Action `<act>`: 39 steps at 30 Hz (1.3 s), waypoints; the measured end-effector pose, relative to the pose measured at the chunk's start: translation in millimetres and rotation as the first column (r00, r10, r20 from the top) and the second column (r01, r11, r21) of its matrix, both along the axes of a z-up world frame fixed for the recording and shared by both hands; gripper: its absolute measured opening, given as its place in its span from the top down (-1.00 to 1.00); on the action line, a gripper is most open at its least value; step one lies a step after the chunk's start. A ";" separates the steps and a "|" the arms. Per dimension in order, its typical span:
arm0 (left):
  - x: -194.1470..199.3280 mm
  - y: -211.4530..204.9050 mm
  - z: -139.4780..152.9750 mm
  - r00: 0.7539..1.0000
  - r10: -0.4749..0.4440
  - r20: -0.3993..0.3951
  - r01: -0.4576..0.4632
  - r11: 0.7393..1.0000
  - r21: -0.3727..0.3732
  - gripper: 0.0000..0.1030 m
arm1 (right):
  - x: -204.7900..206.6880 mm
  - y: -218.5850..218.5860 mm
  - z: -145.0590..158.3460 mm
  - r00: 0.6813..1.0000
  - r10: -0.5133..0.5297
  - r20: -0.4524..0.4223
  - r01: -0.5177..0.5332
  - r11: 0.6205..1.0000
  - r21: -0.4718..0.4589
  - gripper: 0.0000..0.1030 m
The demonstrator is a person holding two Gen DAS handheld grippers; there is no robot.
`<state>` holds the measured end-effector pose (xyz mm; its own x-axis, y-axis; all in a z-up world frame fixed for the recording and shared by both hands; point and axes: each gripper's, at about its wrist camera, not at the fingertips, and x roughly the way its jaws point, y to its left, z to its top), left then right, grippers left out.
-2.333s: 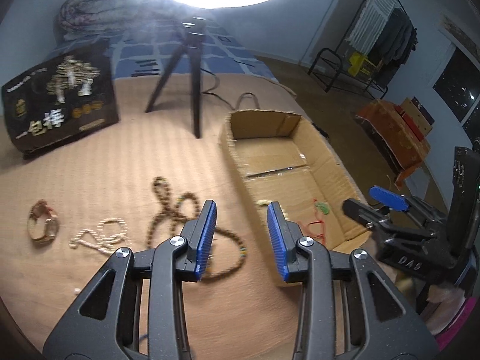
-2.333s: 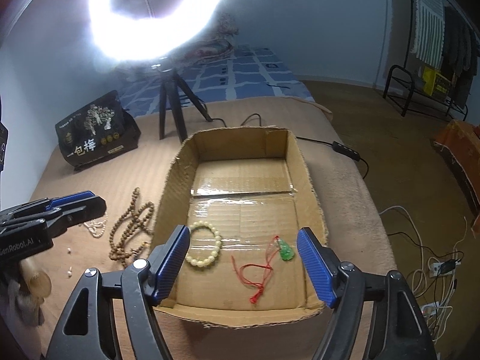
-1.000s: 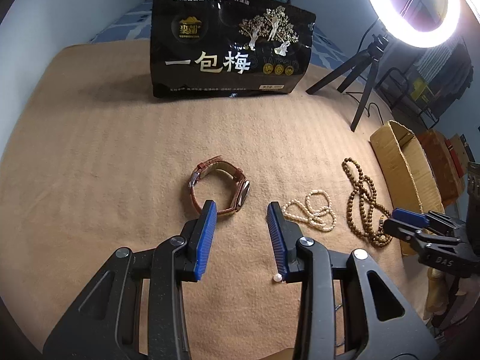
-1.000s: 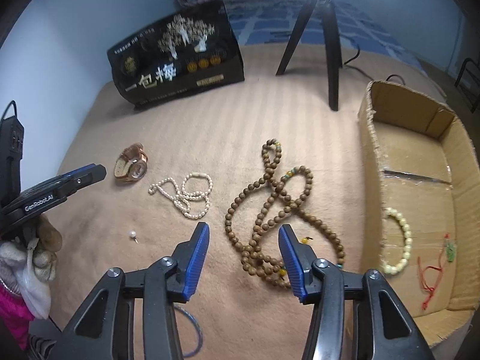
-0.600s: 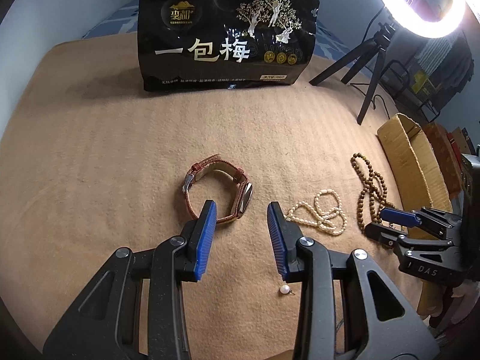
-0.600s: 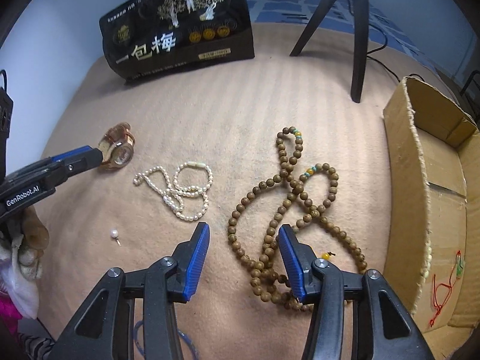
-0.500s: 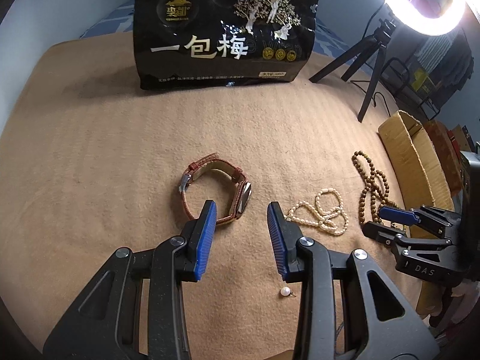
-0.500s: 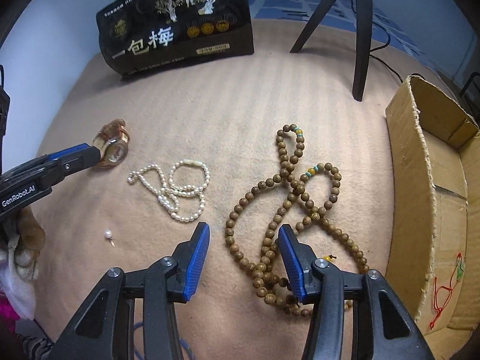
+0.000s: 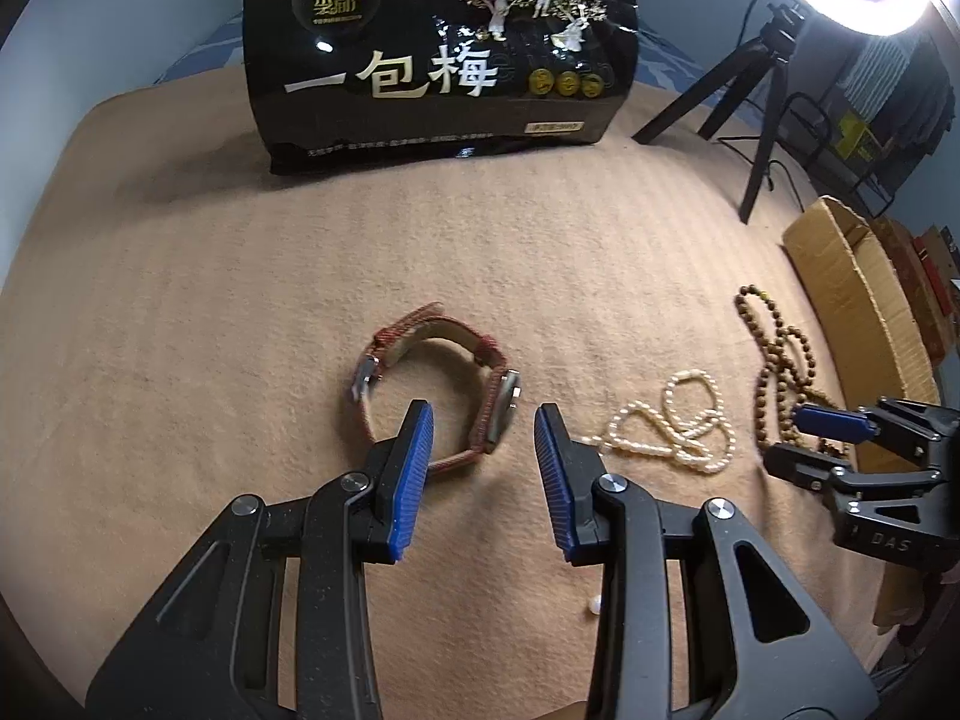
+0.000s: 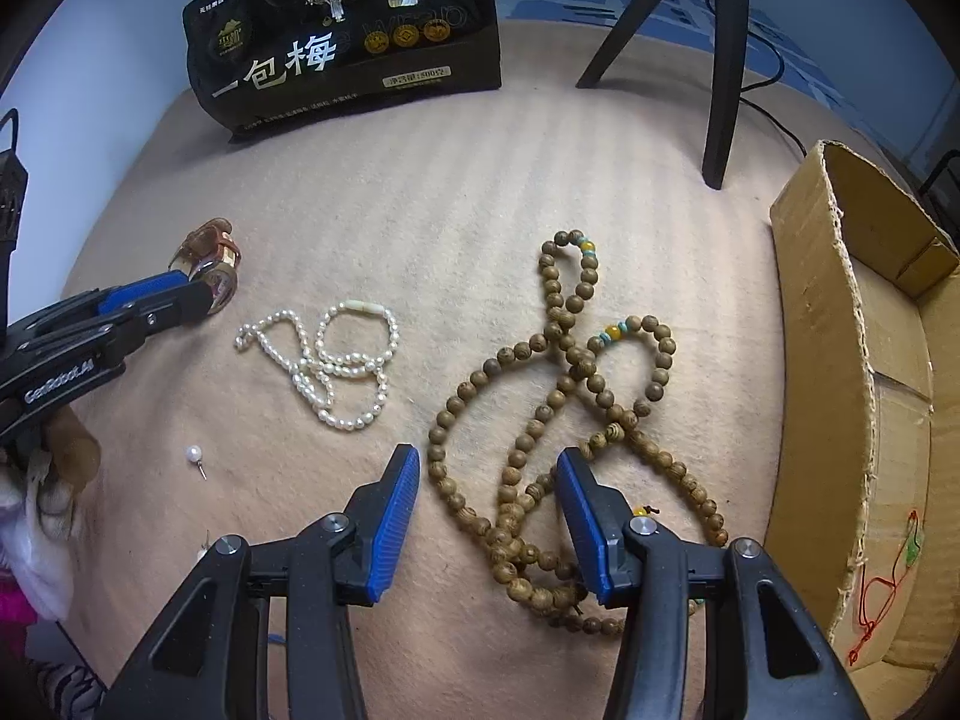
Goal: Organize jewelry
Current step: 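Grasp the brown leather watch with the left tool while the right tool grasps the wooden bead mala, then lift and carry the watch in the left tool while the right tool carries the mala to the box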
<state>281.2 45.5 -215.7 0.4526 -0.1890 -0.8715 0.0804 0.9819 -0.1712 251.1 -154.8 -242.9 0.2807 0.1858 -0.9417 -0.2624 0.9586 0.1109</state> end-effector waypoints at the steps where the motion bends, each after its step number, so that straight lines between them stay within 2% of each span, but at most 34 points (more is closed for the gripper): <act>1: 0.5 1.3 -1.5 1.000 0.003 -0.003 -0.003 1.000 0.000 0.32 | 0.6 -0.2 -0.8 1.000 0.000 0.000 0.000 1.000 -0.003 0.03; 7: 2.3 2.7 -7.8 1.000 0.001 -0.004 -0.001 1.000 0.012 0.35 | 3.8 3.0 -4.3 1.000 0.025 -0.004 -0.025 1.000 -0.003 -0.15; 8: 2.5 1.5 -8.3 1.000 -0.006 -0.003 0.006 1.000 0.018 0.40 | 3.8 4.5 -4.1 1.000 0.030 0.003 -0.030 0.999 -0.017 -0.08; 10: 2.4 -1.3 -8.9 1.000 -0.016 -0.002 0.016 1.000 0.023 0.53 | 4.6 6.7 -3.3 0.999 0.036 0.019 -0.035 0.997 -0.062 0.19; 11: 2.0 -2.6 -8.5 1.000 -0.021 0.002 0.021 0.999 0.031 0.56 | 5.4 6.6 -2.5 0.999 0.036 0.022 -0.034 0.997 -0.070 0.41; 12: 2.3 -4.4 -8.4 1.000 -0.027 0.004 0.027 0.999 0.035 0.65 | 6.8 4.7 -1.9 0.999 0.033 0.023 -0.031 0.997 -0.070 0.61; 14: 2.4 -6.7 -7.9 0.999 -0.034 0.006 0.034 0.999 0.037 0.76 | 10.3 -1.7 -1.3 1.000 0.016 0.012 -0.016 0.999 -0.032 0.80; 19: 1.5 -5.0 -6.0 1.000 -0.026 0.009 0.026 0.999 0.023 0.79 | 9.2 -8.0 1.6 1.000 -0.005 0.020 0.005 1.000 0.015 0.81; 21: 0.9 -1.7 -4.2 1.000 -0.013 0.008 0.013 1.000 0.006 0.80 | 6.2 -10.1 4.8 1.000 -0.012 0.026 0.011 0.999 0.037 0.93; 31: -8.9 -0.2 14.0 0.999 -0.009 0.035 0.010 1.000 -0.022 0.82 | -6.3 -24.4 32.0 0.995 -0.046 0.085 0.038 0.995 0.093 0.93; 35: -13.3 -2.7 19.9 0.999 -0.012 0.051 0.013 1.000 -0.019 0.82 | -5.0 -25.3 36.7 0.994 -0.040 0.097 0.032 0.996 0.087 0.93; 39: -13.9 -5.0 20.1 0.999 -0.011 0.049 0.012 1.000 -0.022 0.82 | 1.6 -22.5 26.5 0.995 -0.051 0.080 0.047 0.997 0.057 0.90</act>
